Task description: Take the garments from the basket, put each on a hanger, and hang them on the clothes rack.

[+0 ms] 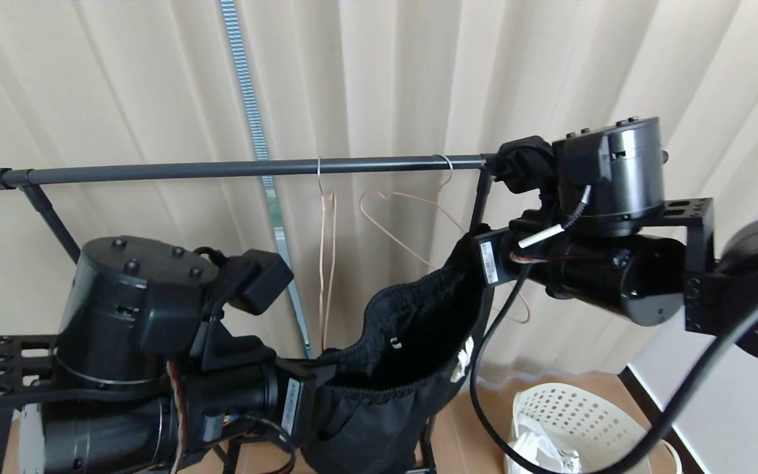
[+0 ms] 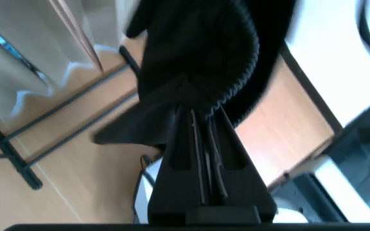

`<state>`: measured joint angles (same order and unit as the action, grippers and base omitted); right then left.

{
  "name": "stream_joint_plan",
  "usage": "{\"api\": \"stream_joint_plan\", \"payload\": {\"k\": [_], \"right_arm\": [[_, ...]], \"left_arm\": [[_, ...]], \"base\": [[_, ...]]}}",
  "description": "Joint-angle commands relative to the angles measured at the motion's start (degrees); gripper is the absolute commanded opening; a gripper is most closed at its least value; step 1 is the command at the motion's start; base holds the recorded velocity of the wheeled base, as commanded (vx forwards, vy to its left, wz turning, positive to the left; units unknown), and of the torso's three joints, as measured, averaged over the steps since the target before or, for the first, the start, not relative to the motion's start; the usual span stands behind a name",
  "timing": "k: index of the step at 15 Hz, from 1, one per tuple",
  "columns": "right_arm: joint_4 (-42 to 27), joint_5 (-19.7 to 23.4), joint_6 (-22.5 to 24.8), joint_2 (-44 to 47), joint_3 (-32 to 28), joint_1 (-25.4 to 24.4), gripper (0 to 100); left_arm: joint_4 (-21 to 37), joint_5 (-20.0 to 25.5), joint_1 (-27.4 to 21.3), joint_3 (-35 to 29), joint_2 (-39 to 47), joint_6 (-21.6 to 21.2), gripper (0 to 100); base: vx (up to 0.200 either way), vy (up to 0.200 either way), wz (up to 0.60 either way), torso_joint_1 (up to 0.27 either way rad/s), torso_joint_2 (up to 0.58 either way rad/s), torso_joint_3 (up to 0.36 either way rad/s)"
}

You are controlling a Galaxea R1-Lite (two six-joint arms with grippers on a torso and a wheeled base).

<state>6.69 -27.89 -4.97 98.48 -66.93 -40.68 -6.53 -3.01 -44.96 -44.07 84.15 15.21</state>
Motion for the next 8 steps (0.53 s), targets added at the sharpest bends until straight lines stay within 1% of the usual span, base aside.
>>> {"api": "stream_joint_plan", "payload": {"k": [1,3,5,8], "right_arm": [[-0.1,0.4,-1.7,-7.0,6.8,-0.7,0],[-1.0,0.0,-0.7,-6.3,7.3,-0.7,0],[-2.6,-0.1,1.8,-6.7,9.1,-0.7,0],[-6.5,-0.2,4.2,-8.1,10.1,-0.9,0]], "left_arm": [[-0.1,-0.1,1.9,-5.7,4.5,0.0,0],[-0.2,-0.2,2.0,-8.2,7.8,0.0,0],[-0.2,-1.1,1.9,-9.8,10.2,0.2,0],[-0.3,-2.3,1.9,-11.7,11.0,0.2,0]], "base": [[0.0,0.0,0.0,0.0,0.0,0.0],[0.0,0.0,0.0,0.0,0.0,0.0],[0.0,0.0,0.0,0.0,0.0,0.0],[0.0,0.0,0.0,0.0,0.0,0.0]]}}
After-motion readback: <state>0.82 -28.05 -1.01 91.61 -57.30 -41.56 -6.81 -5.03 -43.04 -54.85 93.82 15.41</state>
